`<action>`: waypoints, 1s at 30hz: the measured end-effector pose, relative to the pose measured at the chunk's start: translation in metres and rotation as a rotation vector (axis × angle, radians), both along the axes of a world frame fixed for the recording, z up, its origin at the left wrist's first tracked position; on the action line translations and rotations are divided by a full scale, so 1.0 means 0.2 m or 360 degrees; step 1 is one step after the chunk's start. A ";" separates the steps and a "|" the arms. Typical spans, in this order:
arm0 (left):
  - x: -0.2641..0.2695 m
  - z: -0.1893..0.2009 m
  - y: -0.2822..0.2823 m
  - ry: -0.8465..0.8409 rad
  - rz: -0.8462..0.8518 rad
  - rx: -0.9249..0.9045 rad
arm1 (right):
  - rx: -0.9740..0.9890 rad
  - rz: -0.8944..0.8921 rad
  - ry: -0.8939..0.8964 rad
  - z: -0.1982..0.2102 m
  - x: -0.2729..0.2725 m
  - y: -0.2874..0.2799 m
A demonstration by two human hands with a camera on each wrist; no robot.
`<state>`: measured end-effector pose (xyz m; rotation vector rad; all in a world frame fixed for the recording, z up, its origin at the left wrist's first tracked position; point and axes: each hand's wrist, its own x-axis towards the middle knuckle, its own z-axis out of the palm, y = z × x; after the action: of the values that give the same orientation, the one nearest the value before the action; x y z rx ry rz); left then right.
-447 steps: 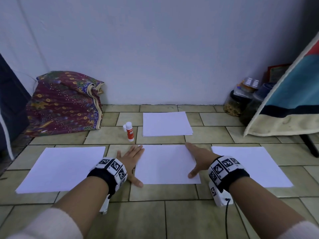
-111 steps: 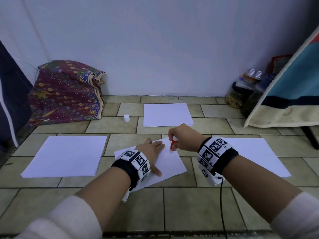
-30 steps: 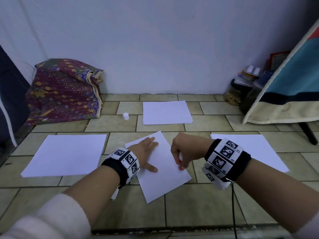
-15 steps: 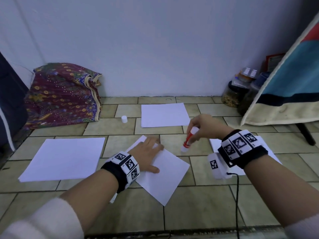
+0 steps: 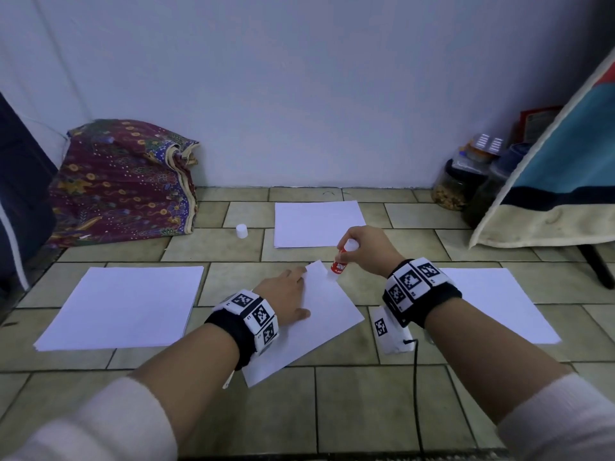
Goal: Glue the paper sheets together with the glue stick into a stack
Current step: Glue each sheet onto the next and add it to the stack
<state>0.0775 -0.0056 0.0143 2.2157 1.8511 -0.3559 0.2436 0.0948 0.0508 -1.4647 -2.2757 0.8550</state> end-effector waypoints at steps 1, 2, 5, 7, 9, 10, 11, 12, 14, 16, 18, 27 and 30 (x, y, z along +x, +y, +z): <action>-0.01 -0.01 0.00 -0.0012 -0.0013 0.0001 | 0.0027 -0.0003 -0.0003 0.00 -0.02 0.00; -0.01 -0.01 0.00 -0.0014 -0.0037 0.0004 | 0.0050 -0.0006 -0.0017 0.00 -0.04 0.00; -0.02 -0.03 0.01 0.0020 -0.0078 0.0017 | 0.0104 0.0006 -0.0084 0.00 -0.09 -0.01; -0.02 -0.03 0.01 0.0037 -0.0078 0.0041 | 0.0125 0.0020 -0.0088 0.00 -0.12 -0.01; -0.02 -0.04 0.01 0.0045 -0.0074 0.0038 | 0.0120 0.0031 -0.0074 -0.01 -0.14 -0.02; -0.02 -0.05 0.01 0.0048 -0.0076 0.0031 | 0.0117 0.0035 -0.0075 -0.01 -0.15 -0.02; -0.02 -0.05 0.01 0.0050 -0.0083 0.0032 | 0.0121 0.0042 -0.0080 -0.01 -0.16 -0.02; -0.02 -0.06 0.01 0.0052 -0.0095 0.0042 | 0.0127 0.0051 -0.0084 -0.01 -0.16 -0.03; -0.03 -0.07 0.01 0.0058 -0.0122 0.0064 | 0.0134 0.0060 -0.0081 -0.01 -0.17 -0.03; -0.03 -0.07 0.01 0.0071 -0.0135 0.0062 | 0.0140 0.0071 -0.0092 -0.01 -0.18 -0.03; -0.03 -0.07 0.02 0.0078 -0.0134 0.0059 | 0.0155 0.0086 -0.0115 -0.01 -0.18 -0.03; -0.03 -0.08 0.02 0.0057 -0.0111 0.0054 | 0.0258 0.0334 -0.0334 0.02 -0.18 -0.05; -0.02 -0.07 0.02 0.0049 -0.0099 0.0035 | 0.0241 0.0457 -0.0463 0.05 -0.15 -0.05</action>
<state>0.0732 -0.0020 0.0001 2.2988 1.8133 -0.3852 0.2140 0.0847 0.0615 -1.2856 -2.7476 0.5524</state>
